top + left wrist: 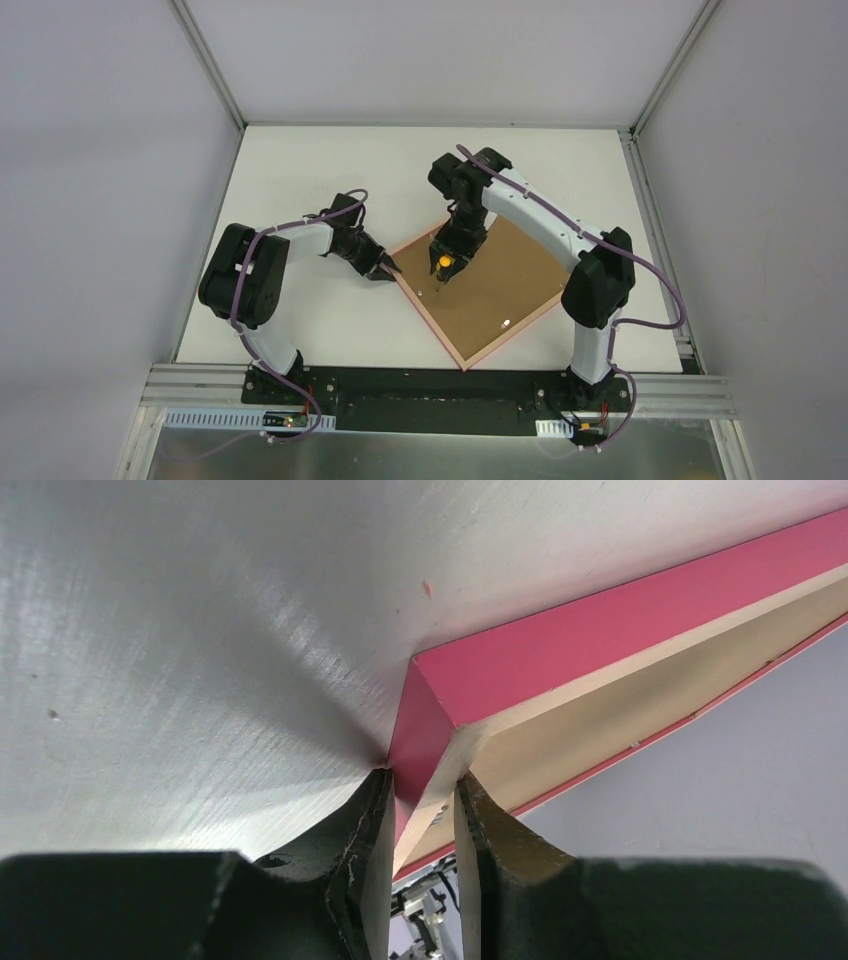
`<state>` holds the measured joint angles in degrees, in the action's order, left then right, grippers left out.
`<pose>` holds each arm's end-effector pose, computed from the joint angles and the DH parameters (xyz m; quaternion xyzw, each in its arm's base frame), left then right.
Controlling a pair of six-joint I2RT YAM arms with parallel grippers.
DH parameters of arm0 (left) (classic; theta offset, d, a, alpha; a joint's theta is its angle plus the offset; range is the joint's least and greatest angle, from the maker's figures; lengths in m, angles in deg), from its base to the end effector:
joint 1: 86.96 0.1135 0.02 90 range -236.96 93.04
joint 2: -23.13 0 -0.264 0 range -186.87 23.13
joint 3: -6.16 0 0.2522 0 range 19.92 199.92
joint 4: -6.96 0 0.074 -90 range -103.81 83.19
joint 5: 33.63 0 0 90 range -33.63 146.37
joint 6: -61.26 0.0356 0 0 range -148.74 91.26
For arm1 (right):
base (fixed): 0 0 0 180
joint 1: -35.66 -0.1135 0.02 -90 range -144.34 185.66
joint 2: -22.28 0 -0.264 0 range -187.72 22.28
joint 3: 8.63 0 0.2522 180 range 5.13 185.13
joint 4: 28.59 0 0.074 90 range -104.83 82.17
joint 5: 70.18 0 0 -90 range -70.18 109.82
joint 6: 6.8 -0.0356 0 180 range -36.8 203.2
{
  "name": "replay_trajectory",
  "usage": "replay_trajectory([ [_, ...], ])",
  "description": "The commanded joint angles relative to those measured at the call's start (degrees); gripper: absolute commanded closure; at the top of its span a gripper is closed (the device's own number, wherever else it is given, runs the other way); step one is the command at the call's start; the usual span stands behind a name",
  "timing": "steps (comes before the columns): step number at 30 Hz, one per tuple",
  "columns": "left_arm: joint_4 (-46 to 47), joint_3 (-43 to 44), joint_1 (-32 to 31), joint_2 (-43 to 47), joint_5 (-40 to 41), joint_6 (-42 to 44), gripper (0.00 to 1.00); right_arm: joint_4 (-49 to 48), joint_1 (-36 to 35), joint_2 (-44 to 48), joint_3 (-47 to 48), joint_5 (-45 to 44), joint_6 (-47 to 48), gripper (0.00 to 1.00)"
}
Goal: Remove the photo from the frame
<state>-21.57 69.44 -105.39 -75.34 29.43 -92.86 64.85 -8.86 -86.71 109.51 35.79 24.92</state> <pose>0.2907 -0.1139 0.1345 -0.3189 0.8933 -0.3163 0.0165 0.2539 0.2634 0.2955 -0.1116 -0.9828 -0.1251 0.0777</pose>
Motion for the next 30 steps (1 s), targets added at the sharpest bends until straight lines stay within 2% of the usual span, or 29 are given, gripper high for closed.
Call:
replay_trajectory([
  [1, -6.8, -0.5, -0.2, -2.0, 5.1, 2.4, 1.00, 3.3, -0.3, 1.7, 4.7, -1.2, 2.7, 1.00],
  [7, -7.1, 1.2, -0.2, 3.2, 3.8, 10.7, 0.98, -2.2, 3.0, 10.7, 2.5, -2.5, 4.5, 1.00],
  [10, -7.6, 2.7, -0.3, 6.3, 1.4, 15.6, 0.78, -8.1, 5.1, 17.3, -6.1, -2.8, 5.7, 1.00],
  [14, -8.4, 6.4, -0.2, 9.0, -1.9, 22.0, 0.54, -19.0, 6.2, 22.5, -17.5, 3.2, 3.7, 1.00],
  [18, -9.4, 11.9, -0.2, 9.2, -4.2, 29.3, 0.32, -19.2, 6.1, 22.9, -16.2, 2.4, 5.9, 1.00],
  [23, -12.7, 21.0, -0.2, 3.8, -3.6, 41.1, 0.25, -16.6, 6.1, 27.3, -18.1, -3.9, 7.0, 1.00],
  [27, -13.5, 26.0, -0.3, -2.1, -4.6, 51.0, 0.23, -16.5, 6.4, 33.5, -24.5, -5.7, 5.6, 1.00],
  [30, -15.0, 30.1, -0.3, -7.9, -5.6, 56.0, 0.23, -14.2, 7.2, 36.6, -25.2, -7.2, 5.5, 1.00],
])
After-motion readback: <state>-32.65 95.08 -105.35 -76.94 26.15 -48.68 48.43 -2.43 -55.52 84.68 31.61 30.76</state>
